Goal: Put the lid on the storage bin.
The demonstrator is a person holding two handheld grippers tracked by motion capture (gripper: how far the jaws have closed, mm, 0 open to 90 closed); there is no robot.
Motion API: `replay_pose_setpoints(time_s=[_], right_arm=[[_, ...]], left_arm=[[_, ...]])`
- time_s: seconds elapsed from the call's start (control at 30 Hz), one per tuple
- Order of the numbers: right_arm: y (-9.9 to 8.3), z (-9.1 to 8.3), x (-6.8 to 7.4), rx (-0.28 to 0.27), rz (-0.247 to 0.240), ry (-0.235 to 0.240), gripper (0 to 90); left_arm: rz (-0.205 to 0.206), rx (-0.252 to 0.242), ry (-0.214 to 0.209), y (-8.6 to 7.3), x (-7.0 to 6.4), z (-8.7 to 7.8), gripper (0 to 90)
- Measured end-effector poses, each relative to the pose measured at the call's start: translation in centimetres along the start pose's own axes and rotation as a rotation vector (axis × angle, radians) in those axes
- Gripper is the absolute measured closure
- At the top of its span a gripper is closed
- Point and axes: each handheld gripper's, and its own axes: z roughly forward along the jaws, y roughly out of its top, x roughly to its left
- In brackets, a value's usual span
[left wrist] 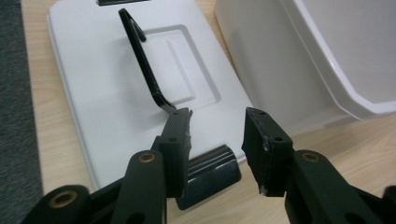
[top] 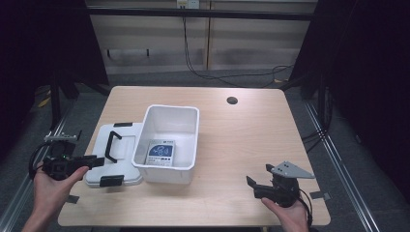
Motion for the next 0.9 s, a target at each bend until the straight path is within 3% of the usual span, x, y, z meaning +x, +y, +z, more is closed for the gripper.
replay_pose_setpoints(time_s=[0.2, 0.43, 0.57, 0.7, 0.83, 0.9], right_arm=[[0.0, 0.1, 0.0, 0.006, 0.002, 0.000, 19.2], [-0.1, 0.1, 0.1, 0.009, -0.005, 0.010, 19.2], [-0.1, 0.2, 0.1, 0.016, -0.010, 0.012, 19.2], [-0.1, 0.3, 0.1, 0.022, -0.014, 0.011, 19.2], [-0.1, 0.3, 0.1, 0.025, -0.013, 0.012, 19.0], [-0.1, 0.3, 0.1, 0.025, -0.015, 0.011, 19.0]], left_arm=[[0.016, 0.036, 0.023, 1.7, 0.3, 0.4, 60.6], [-0.002, 0.045, 0.040, 3.4, 0.7, 0.9, 62.0], [0.013, 0.109, 0.048, 4.7, 0.7, 1.5, 61.6], [0.003, 0.130, 0.061, 5.4, 0.5, 1.8, 54.7], [-0.006, 0.166, 0.027, 6.0, 0.8, 2.1, 54.0], [-0.013, 0.174, 0.033, 6.5, 1.2, 2.2, 54.3]])
